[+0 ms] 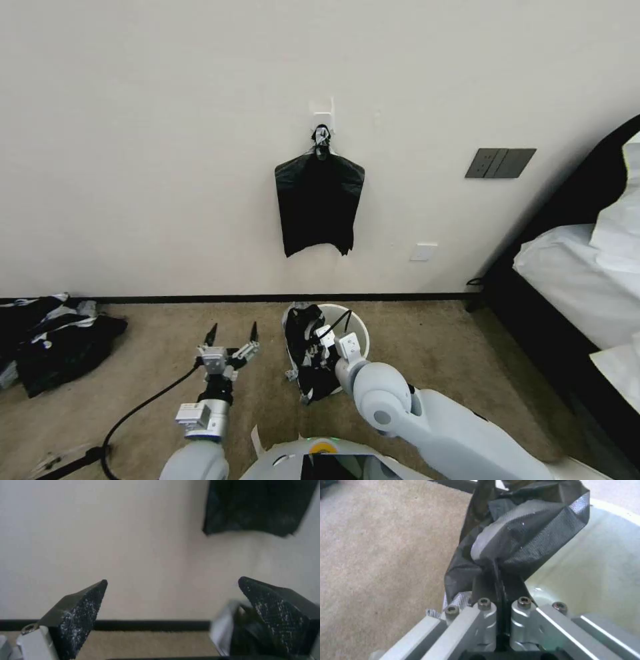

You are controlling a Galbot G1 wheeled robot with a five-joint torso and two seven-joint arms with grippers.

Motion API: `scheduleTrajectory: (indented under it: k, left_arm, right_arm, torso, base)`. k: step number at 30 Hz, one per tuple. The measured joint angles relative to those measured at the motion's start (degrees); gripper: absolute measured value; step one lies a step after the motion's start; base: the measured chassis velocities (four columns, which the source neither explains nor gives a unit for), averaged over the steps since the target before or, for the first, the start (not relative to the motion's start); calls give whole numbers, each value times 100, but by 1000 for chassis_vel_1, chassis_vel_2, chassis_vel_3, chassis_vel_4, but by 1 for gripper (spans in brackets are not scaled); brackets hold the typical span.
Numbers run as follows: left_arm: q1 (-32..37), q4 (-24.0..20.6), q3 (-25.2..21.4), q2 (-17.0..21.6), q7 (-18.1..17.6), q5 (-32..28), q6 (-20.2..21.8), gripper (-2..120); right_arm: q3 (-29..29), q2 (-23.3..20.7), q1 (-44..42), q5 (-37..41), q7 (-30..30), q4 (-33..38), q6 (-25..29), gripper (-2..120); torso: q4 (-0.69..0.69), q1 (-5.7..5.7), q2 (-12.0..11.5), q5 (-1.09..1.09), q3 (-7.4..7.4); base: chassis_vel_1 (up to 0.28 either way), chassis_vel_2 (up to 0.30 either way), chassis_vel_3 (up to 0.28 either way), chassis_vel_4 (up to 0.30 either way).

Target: Place a trash bag onto the trash bin.

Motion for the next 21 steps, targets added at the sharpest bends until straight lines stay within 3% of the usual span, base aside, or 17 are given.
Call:
scheduleTrajectory:
  k: [5, 8, 9, 12, 13, 15, 16, 18, 20, 21]
  left_arm:
    - [-37, -56, 286, 202, 0, 137, 372, 100]
    - [-208, -119, 661, 488, 0, 154, 910, 100]
    - [-208, -119, 661, 488, 0, 154, 910, 100]
    - [-568, -135, 1004, 772, -125, -101, 1594, 100]
    - [-568, -135, 1004, 772, -125, -101, 1594, 100]
    - [-933, -144, 1267, 955, -336, -542, 2226, 100]
    - [-933, -144, 1267, 955, -336, -542, 2226, 100]
    - [-1294, -128, 1516, 1051, -662, -1030, 2837, 100]
    - [-1432, -112, 1618, 1068, -807, -1266, 3070, 100]
    - [-1672, -60, 1777, 1073, -1020, -1620, 3401, 100]
  right_arm:
    - [75, -44, -63, 11, -1, 52, 2, 0]
    - [150, -80, -177, 15, -3, 112, 4, 0]
    - [150, -80, -177, 15, -3, 112, 4, 0]
    - [232, -130, -299, 10, -4, 172, 5, 0]
    - [232, -130, -299, 10, -4, 172, 5, 0]
    - [279, -168, -349, 9, -5, 188, 5, 0]
    - [279, -168, -349, 9, -5, 188, 5, 0]
    - [306, -195, -355, 9, -6, 188, 5, 0]
    - [310, -204, -356, 10, -7, 188, 6, 0]
    - [327, -219, -356, 11, -7, 189, 6, 0]
  torso:
    - [1, 0, 0, 0, 0]
    - [0, 0, 0, 1, 0]
    - [0, 0, 0, 1, 0]
    - [-1, 0, 0, 0, 0]
    - [-1, 0, 0, 0, 0]
    - [-1, 0, 0, 0, 0]
    - [-1, 0, 0, 0, 0]
    - [0, 0, 0, 0, 0]
    - [0, 0, 0, 0, 0]
    - [0, 0, 0, 0, 0]
  base:
    - [0, 0, 0, 0]
    - [0, 0, 0, 0]
    - [0, 0, 0, 0]
    - [0, 0, 0, 0]
    - [0, 0, 0, 0]
    - [0, 0, 0, 0]
    - [0, 0, 0, 0]
    - [0, 0, 0, 0]
    - [0, 0, 0, 0]
    - [0, 0, 0, 0]
